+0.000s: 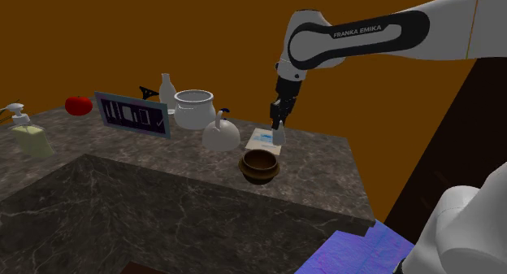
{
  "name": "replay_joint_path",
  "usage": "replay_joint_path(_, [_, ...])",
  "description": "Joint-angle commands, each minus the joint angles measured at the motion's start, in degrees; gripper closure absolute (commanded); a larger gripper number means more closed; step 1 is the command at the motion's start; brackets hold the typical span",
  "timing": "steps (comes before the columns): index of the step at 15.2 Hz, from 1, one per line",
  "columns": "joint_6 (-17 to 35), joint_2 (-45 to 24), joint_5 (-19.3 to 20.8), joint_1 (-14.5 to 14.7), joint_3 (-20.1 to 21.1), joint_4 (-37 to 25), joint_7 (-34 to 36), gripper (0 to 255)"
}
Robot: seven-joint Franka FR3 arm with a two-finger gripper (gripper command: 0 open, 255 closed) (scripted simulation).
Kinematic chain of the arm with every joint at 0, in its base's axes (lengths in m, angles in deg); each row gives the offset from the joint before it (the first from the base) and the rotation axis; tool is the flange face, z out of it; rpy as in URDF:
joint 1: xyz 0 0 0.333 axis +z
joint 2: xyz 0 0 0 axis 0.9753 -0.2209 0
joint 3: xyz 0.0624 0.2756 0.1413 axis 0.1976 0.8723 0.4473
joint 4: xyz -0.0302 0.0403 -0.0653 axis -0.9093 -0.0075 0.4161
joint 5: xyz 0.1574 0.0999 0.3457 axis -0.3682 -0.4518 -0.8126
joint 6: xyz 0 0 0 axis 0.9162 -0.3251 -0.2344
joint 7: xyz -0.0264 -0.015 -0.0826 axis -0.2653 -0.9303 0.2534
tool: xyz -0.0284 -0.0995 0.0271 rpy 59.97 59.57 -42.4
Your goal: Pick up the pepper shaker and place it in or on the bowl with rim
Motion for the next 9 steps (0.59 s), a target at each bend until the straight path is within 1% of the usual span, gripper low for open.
replay_joint_path(1, [-0.59, -4.30, -0.31, 0.49, 0.54, -4.95, 0.96, 255])
replay_joint_path(3, [-1.44, -8.16, -0.49, 0.97, 1.08, -9.71, 1.96, 255])
replay_joint_path(9, [3.12, -8.55, -0.60, 1.00, 1.08, -5.53, 1.72, 255])
